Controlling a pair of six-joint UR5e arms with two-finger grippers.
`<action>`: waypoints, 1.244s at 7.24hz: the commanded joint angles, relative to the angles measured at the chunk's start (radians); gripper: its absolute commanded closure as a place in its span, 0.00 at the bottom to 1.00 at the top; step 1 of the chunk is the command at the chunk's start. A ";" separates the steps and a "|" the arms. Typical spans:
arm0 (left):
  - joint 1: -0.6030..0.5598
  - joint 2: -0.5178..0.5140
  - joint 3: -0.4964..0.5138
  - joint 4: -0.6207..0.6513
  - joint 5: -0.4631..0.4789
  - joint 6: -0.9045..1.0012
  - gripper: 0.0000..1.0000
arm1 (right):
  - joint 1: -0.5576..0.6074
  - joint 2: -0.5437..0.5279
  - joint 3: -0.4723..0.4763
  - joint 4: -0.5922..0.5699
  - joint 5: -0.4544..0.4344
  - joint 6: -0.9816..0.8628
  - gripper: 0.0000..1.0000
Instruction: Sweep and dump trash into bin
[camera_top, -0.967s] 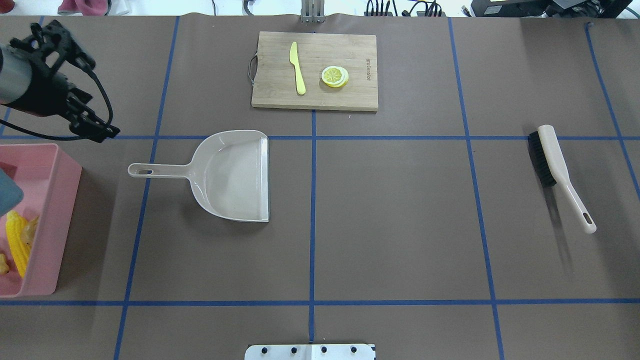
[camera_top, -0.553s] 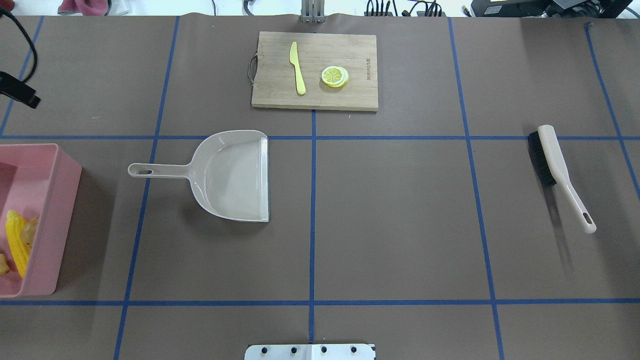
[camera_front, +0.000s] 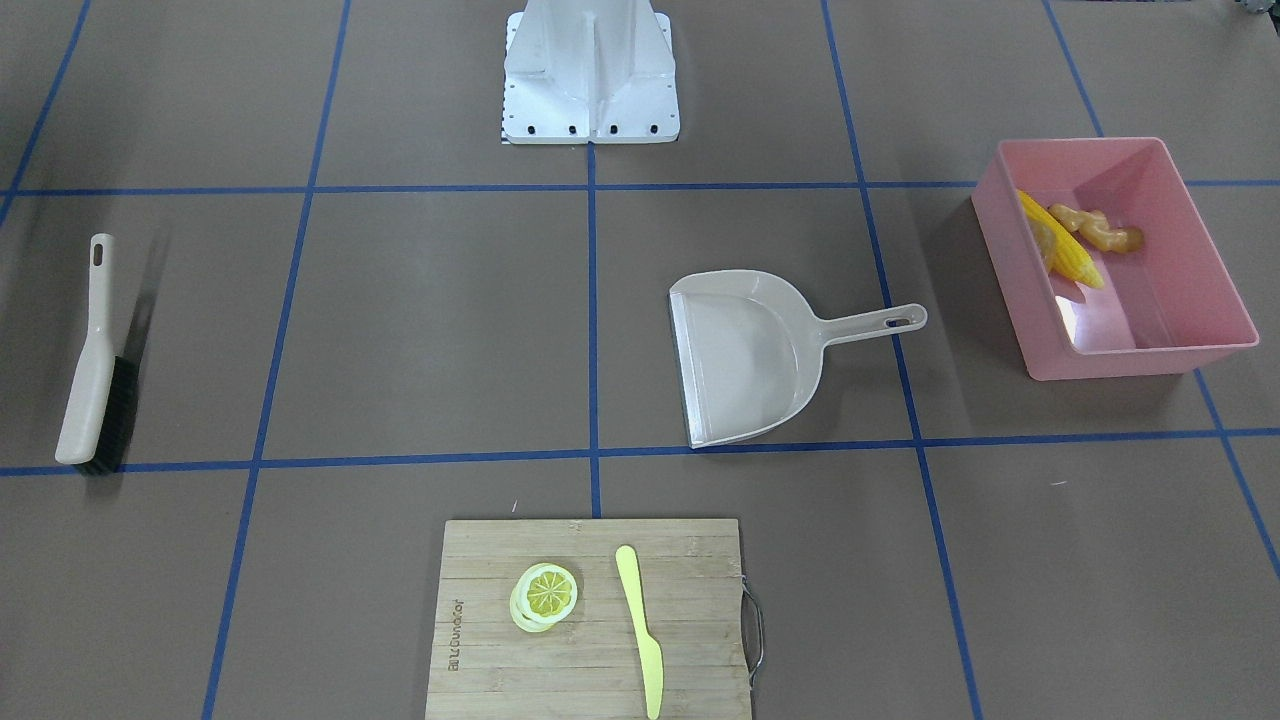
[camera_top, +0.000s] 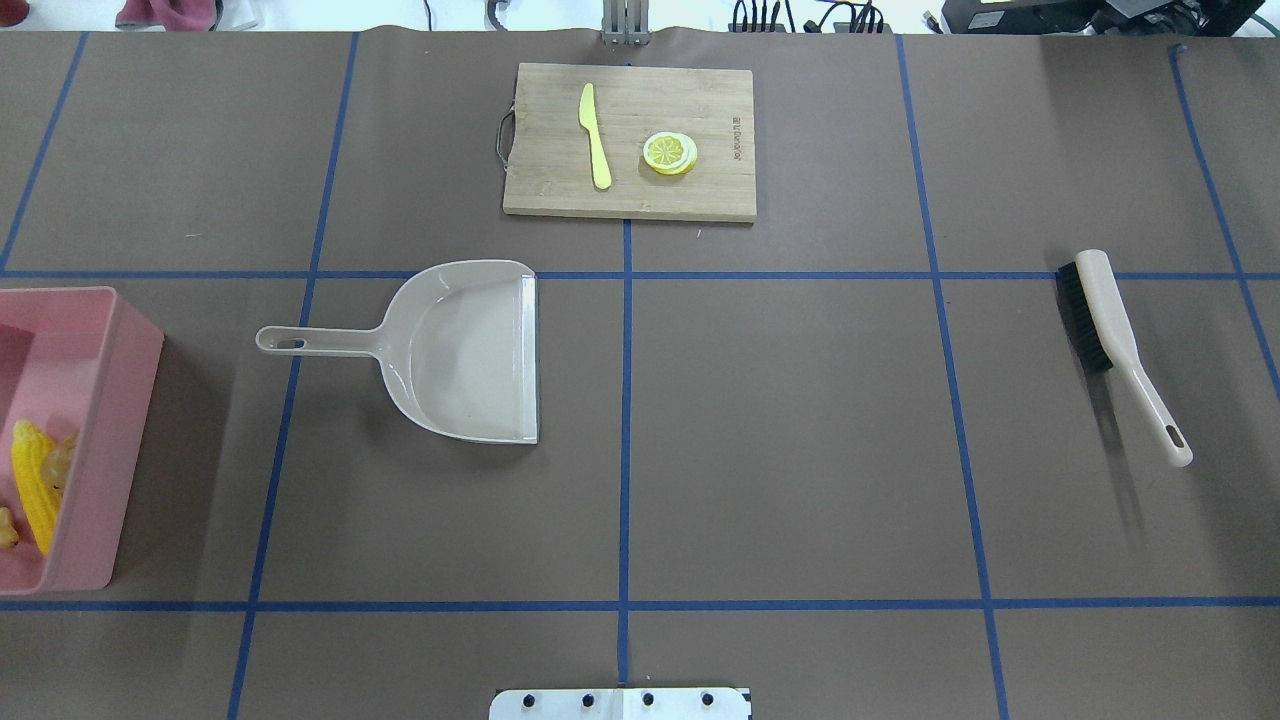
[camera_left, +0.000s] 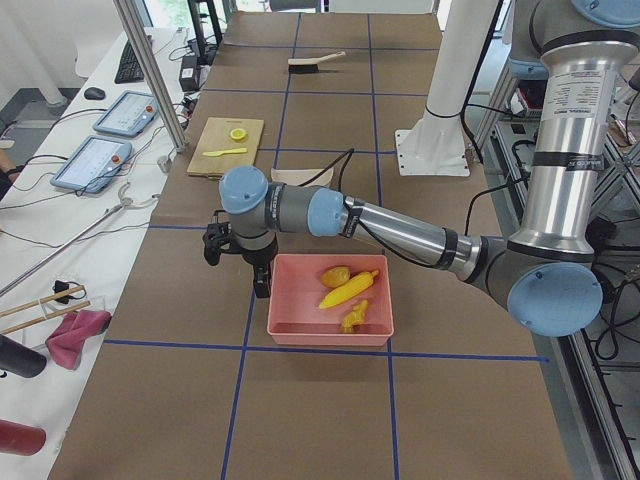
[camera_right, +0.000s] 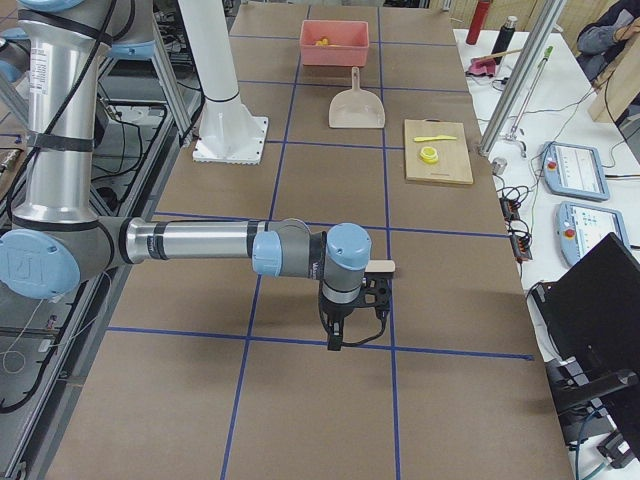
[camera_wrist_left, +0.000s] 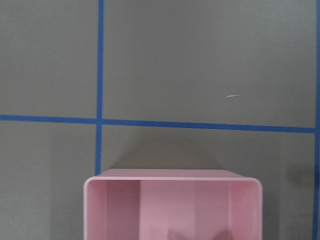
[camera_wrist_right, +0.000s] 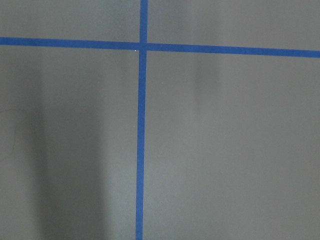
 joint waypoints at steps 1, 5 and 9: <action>-0.013 0.014 0.099 -0.095 0.107 0.002 0.02 | 0.000 0.000 0.000 0.000 0.000 0.000 0.00; -0.014 0.013 0.212 -0.177 0.100 -0.001 0.02 | 0.000 0.002 0.003 0.002 0.000 0.000 0.00; -0.016 0.011 0.228 -0.260 0.030 -0.001 0.02 | 0.000 0.002 0.020 0.002 0.009 0.001 0.00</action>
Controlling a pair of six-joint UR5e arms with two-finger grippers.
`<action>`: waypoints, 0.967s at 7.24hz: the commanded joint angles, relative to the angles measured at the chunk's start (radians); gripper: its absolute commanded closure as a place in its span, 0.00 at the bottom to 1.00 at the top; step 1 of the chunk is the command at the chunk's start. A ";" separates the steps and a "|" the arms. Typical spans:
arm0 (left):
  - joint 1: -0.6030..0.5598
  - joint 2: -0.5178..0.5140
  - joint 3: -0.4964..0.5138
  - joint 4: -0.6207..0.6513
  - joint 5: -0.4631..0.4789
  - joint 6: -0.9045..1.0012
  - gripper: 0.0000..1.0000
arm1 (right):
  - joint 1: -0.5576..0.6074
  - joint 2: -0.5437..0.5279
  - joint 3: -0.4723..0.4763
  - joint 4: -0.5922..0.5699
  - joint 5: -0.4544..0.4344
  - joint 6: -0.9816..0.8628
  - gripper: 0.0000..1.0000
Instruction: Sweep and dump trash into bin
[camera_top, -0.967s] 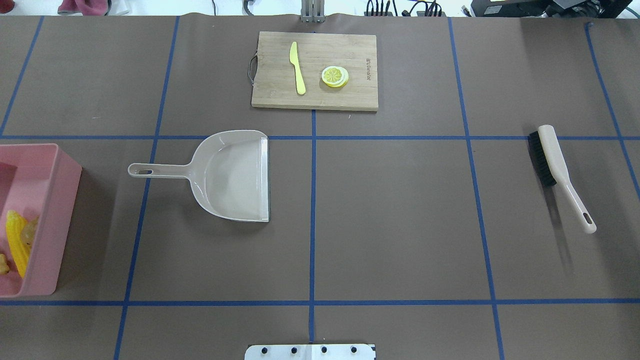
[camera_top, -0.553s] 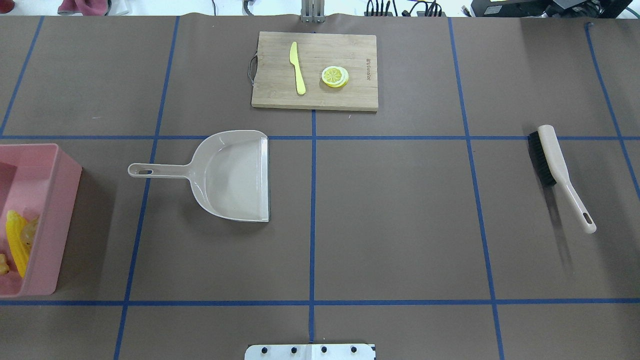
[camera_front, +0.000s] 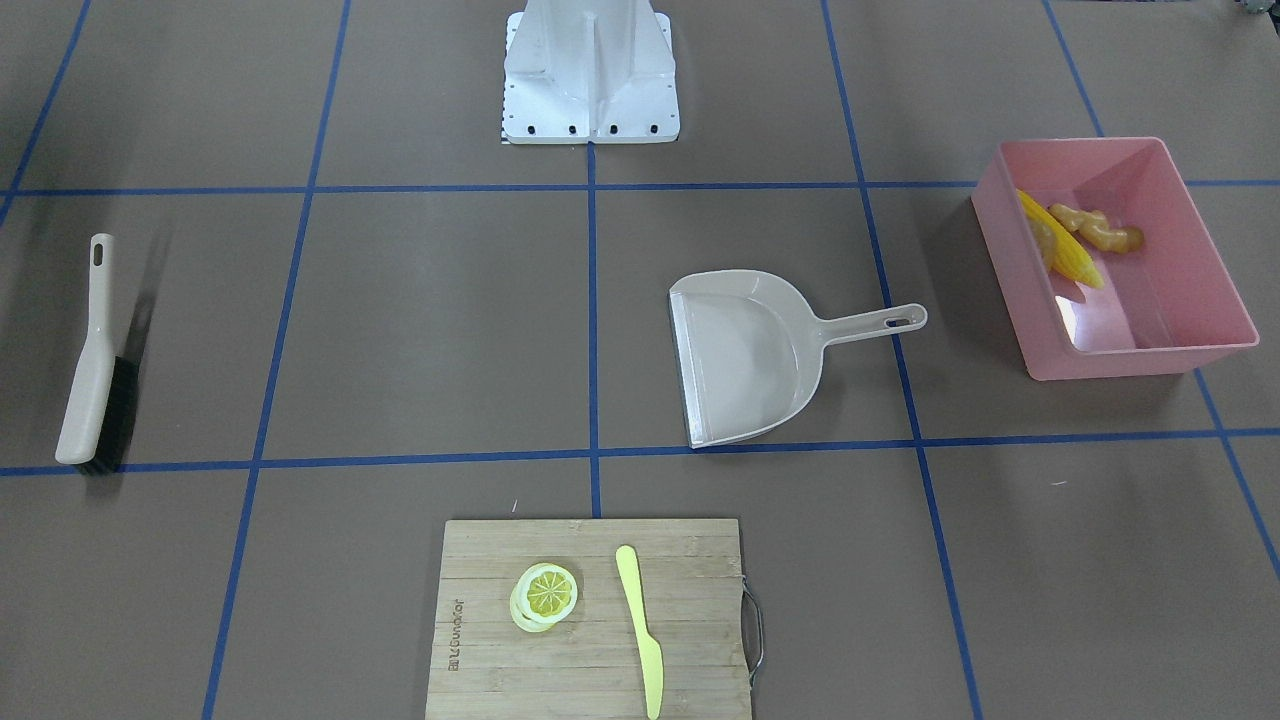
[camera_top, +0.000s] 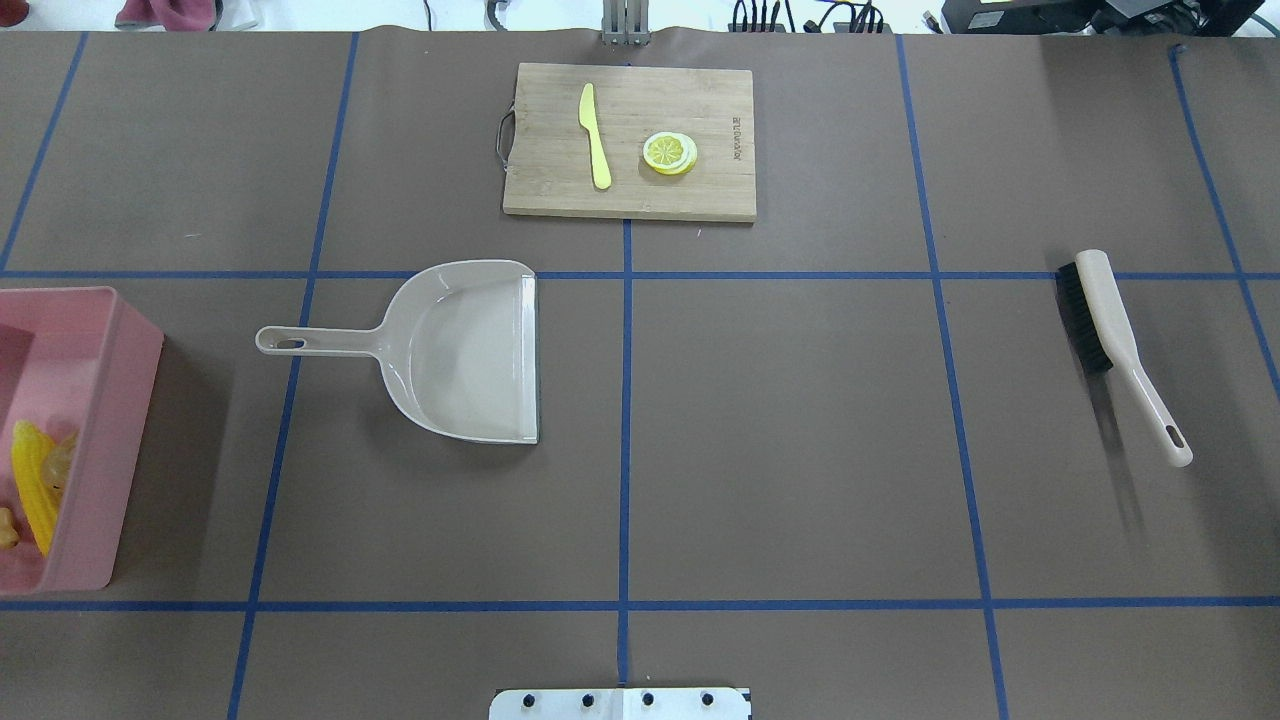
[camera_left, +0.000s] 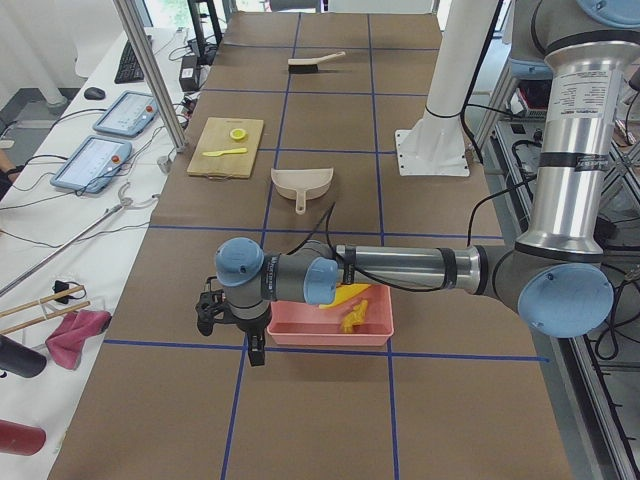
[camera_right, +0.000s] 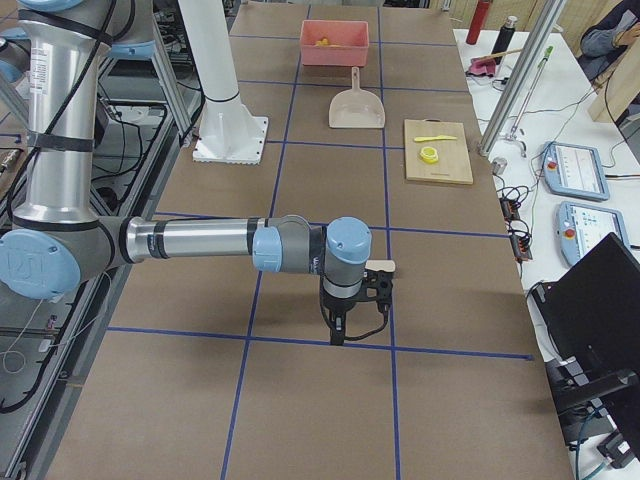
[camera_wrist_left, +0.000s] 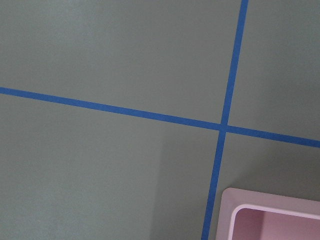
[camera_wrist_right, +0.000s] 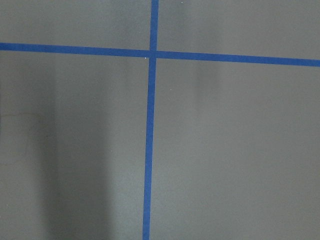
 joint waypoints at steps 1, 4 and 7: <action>0.002 -0.002 -0.020 -0.046 -0.036 0.002 0.02 | 0.000 0.000 -0.003 0.000 -0.001 0.001 0.00; 0.002 0.000 -0.015 -0.128 -0.038 -0.005 0.02 | 0.000 0.000 0.000 0.000 -0.001 0.000 0.00; 0.002 0.014 -0.021 -0.128 -0.038 -0.005 0.02 | 0.000 0.000 -0.008 0.000 -0.002 0.001 0.00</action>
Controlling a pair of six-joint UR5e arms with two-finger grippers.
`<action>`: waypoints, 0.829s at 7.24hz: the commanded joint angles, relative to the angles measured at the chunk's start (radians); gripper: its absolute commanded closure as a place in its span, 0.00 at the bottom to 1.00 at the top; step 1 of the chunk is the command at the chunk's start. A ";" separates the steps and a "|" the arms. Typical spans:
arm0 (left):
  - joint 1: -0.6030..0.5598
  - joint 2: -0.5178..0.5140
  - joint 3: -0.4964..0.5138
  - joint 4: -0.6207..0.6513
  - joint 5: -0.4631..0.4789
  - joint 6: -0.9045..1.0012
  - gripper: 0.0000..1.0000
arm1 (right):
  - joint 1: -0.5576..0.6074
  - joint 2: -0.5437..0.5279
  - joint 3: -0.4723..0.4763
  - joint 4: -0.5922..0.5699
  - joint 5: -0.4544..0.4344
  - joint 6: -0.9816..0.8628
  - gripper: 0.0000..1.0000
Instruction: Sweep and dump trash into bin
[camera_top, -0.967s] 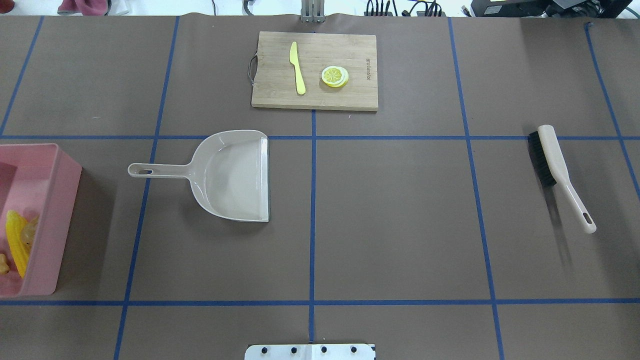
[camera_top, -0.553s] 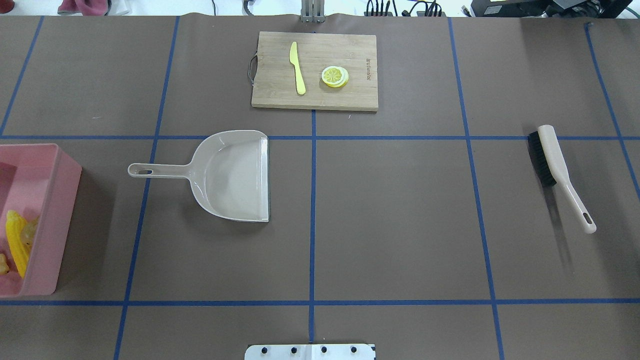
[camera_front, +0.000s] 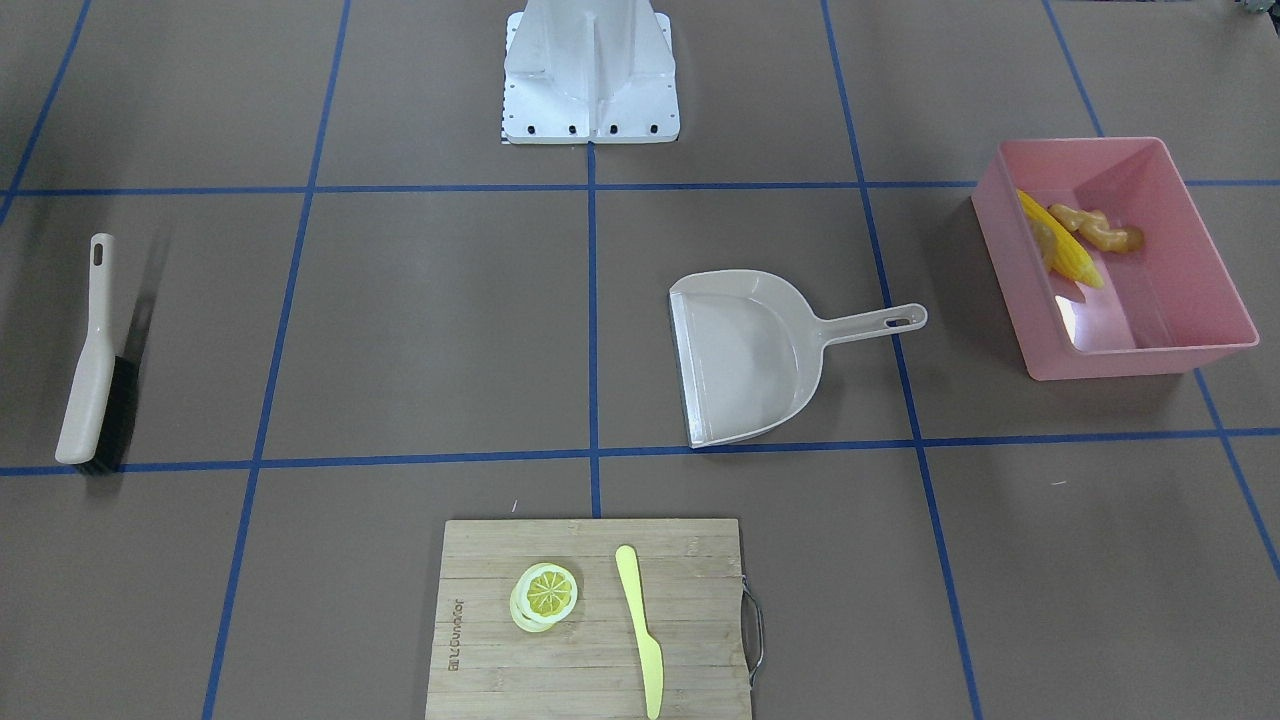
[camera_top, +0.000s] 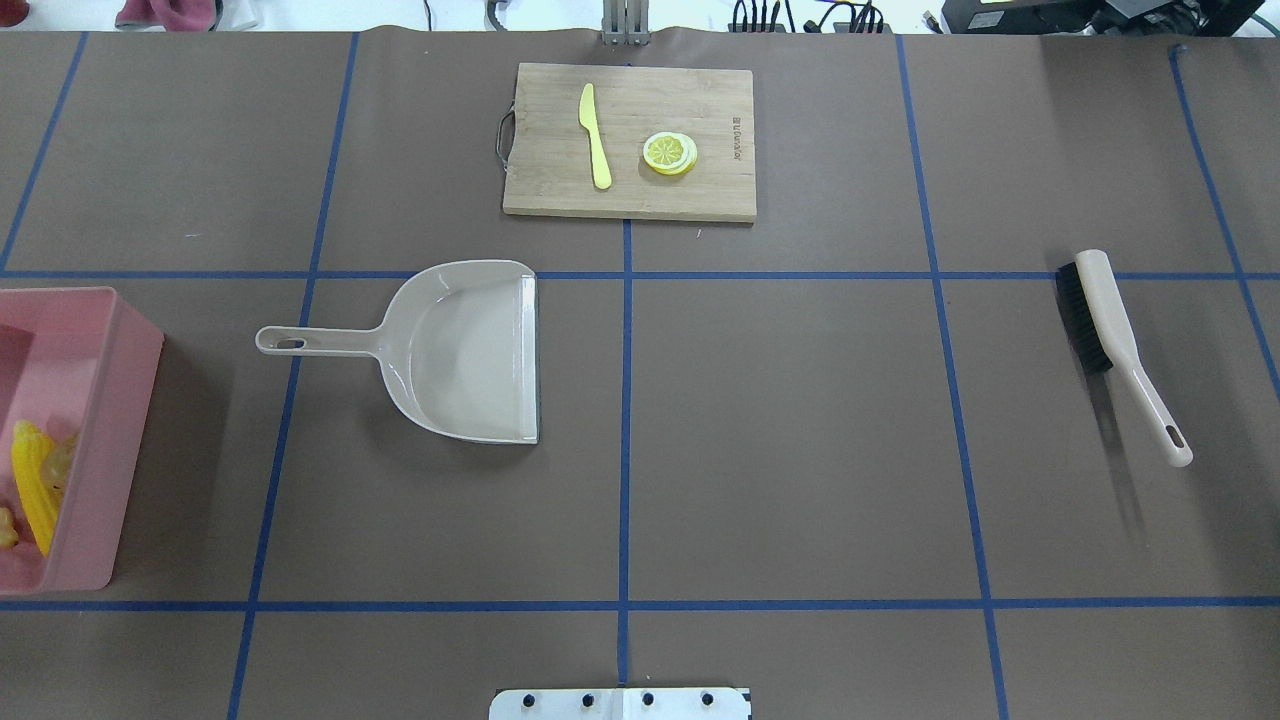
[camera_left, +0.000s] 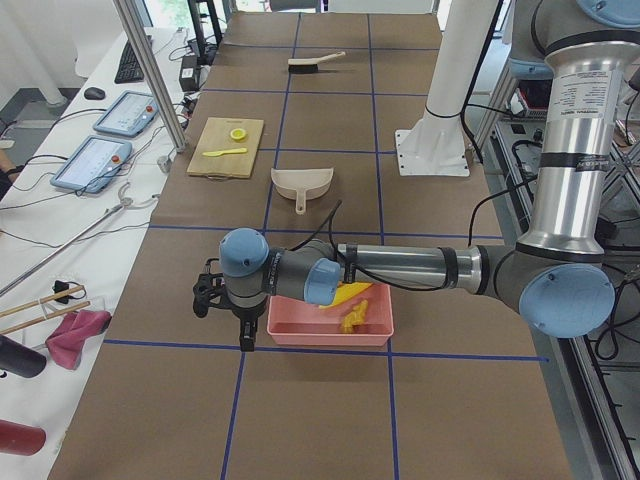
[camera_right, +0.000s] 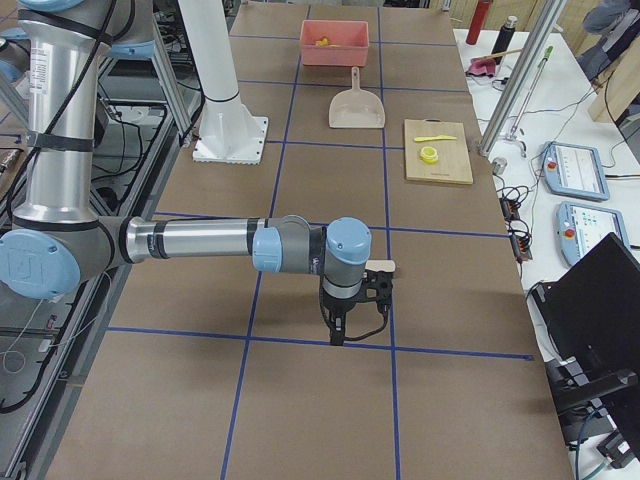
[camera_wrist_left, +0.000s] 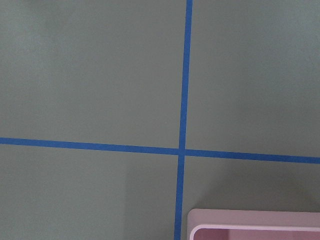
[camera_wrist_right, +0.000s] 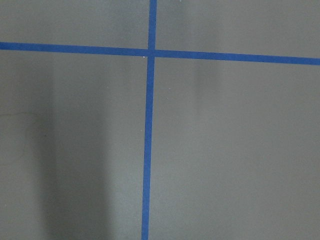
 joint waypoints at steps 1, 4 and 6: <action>0.000 0.006 -0.004 -0.001 0.000 0.000 0.02 | 0.000 0.000 -0.003 0.000 -0.001 -0.001 0.00; -0.001 0.006 -0.005 0.001 -0.020 0.000 0.02 | 0.000 0.000 -0.003 0.000 -0.002 0.001 0.00; -0.001 0.006 -0.004 0.001 -0.028 0.000 0.02 | 0.000 0.000 -0.003 0.000 -0.001 0.001 0.00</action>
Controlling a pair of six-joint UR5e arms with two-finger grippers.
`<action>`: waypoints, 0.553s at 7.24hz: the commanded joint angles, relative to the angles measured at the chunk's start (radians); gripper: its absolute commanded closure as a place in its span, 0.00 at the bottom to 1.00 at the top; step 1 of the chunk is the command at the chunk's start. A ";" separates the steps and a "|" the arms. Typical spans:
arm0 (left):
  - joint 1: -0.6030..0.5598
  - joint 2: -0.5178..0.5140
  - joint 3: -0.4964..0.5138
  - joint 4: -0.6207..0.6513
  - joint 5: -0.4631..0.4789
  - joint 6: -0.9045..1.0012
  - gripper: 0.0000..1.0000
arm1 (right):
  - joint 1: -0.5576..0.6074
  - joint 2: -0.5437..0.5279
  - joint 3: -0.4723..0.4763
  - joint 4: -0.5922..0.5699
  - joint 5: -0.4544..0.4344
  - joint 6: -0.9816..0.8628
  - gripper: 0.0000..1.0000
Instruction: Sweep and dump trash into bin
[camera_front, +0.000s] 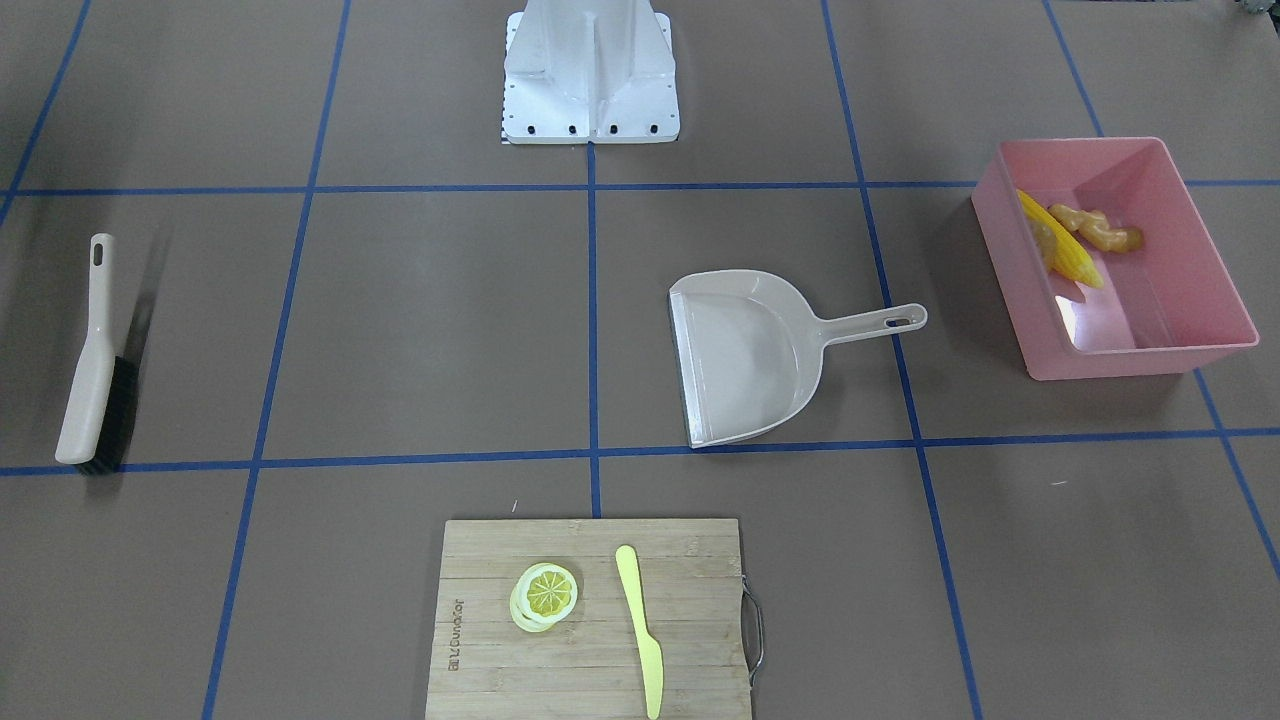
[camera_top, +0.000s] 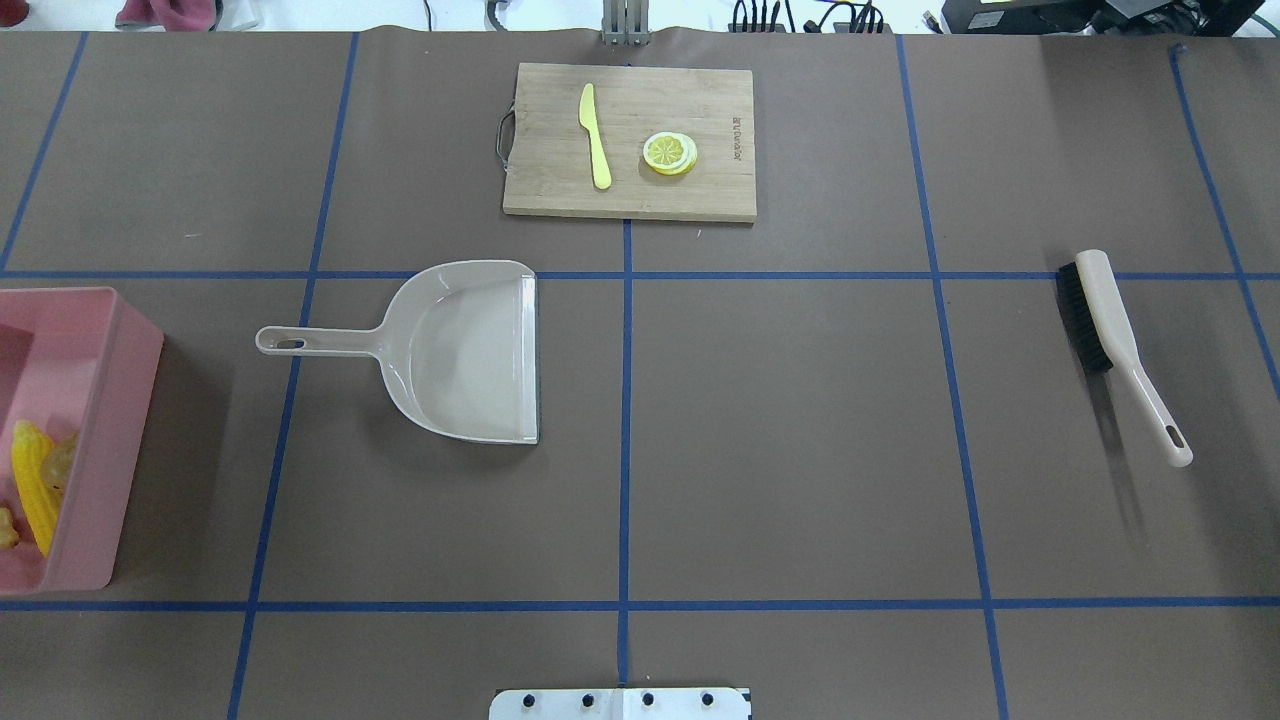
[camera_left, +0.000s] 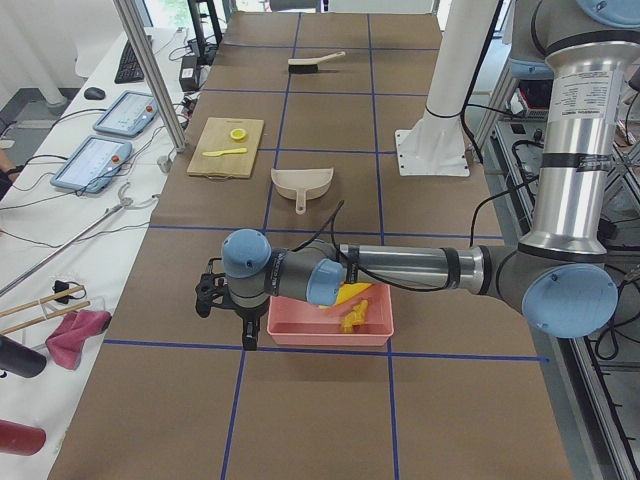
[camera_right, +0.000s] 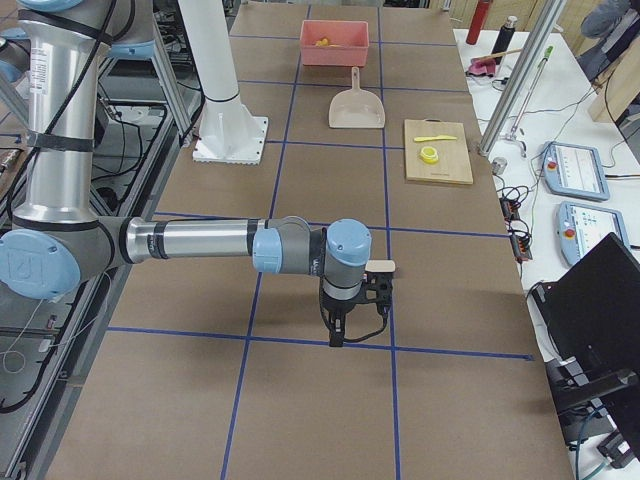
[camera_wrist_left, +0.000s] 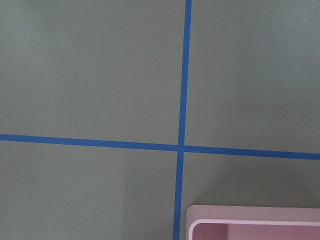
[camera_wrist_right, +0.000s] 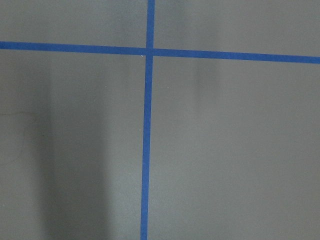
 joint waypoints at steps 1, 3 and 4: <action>0.000 0.002 0.000 0.000 -0.006 -0.002 0.02 | 0.000 0.000 0.000 0.000 -0.001 0.000 0.00; 0.000 0.026 0.003 0.000 -0.007 0.000 0.02 | 0.000 0.000 -0.002 0.000 -0.001 -0.002 0.00; 0.000 0.028 -0.012 0.002 -0.007 -0.003 0.02 | 0.000 0.000 0.000 0.000 -0.001 -0.002 0.00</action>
